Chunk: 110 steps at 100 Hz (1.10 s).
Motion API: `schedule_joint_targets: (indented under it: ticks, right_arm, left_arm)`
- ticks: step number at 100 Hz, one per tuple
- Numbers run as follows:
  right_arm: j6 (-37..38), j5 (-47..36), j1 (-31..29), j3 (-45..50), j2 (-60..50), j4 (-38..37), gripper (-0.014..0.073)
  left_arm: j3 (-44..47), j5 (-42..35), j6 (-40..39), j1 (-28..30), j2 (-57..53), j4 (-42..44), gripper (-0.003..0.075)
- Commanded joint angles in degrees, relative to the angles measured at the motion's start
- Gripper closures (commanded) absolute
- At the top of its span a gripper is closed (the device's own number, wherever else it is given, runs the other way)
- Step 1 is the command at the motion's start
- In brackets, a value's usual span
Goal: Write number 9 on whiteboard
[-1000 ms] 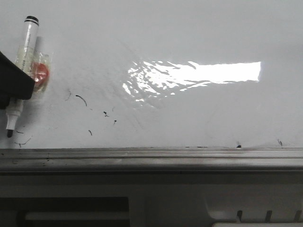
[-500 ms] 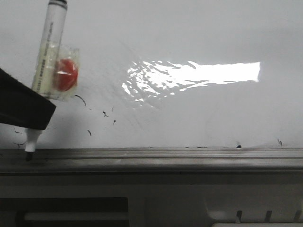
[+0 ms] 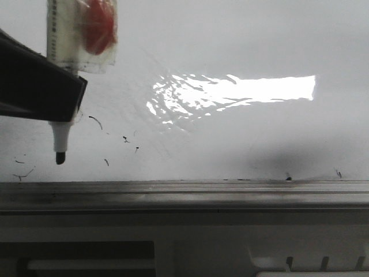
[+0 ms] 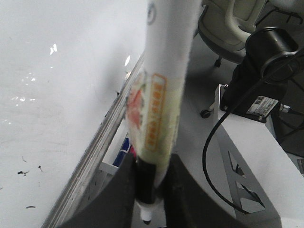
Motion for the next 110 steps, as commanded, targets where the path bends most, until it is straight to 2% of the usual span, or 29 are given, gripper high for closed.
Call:
schedule_joint_targets:
  ticks: [1, 23, 35, 46, 67, 72, 76, 92, 104, 110]
  right_arm:
    - [-3.5, -3.7, 5.1, -2.8, 3.4, 4.2, 0.0169]
    - [-5.3, -22.3, 24.1, -7.9, 13.0, 4.2, 0.0169]
    - [-5.4, -30.9, 30.9, -10.1, 18.3, 4.2, 0.0169]
    - [-5.4, -35.0, 32.7, -11.4, 22.3, 4.2, 0.0169]
    - [-5.4, -33.2, 32.7, -13.5, 25.7, 6.0, 0.0174]
    - [-5.4, -32.9, 32.7, -13.6, 26.0, 6.1, 0.0214]
    - [-5.4, -32.8, 32.7, -13.6, 26.2, 6.4, 0.028]
    - [-5.4, -30.8, 32.7, -13.5, 26.3, 6.4, 0.067]
    - [-5.4, -29.4, 32.7, -13.5, 26.3, 6.5, 0.0657]
    - [-5.4, -29.4, 32.7, -13.5, 26.1, 5.9, 0.0657]
  left_arm:
    - [-1.4, 2.3, 0.3, -0.1, -0.6, -4.1, 0.0738]
    - [-1.4, 3.4, 0.3, -0.1, -0.6, -4.1, 0.0738]
    - [-1.4, 3.9, 0.3, -0.1, -0.6, -4.1, 0.0738]
    - [-1.4, 5.0, 0.3, -0.1, -0.6, -4.1, 0.0738]
    - [-1.4, 6.6, 0.3, -0.1, -0.6, -4.1, 0.0738]
    - [-1.4, 6.6, 0.3, -0.1, -0.6, -4.1, 0.0738]
    - [-1.4, 6.7, 0.3, -0.1, -0.6, -4.1, 0.0738]
    - [-1.4, 7.5, 0.3, -0.1, -0.6, -4.1, 0.0738]
    - [-1.4, 7.6, 0.2, -0.1, -0.7, -4.9, 0.0732]
    - [-1.4, 7.7, 0.1, -0.1, -1.0, -5.2, 0.0682]
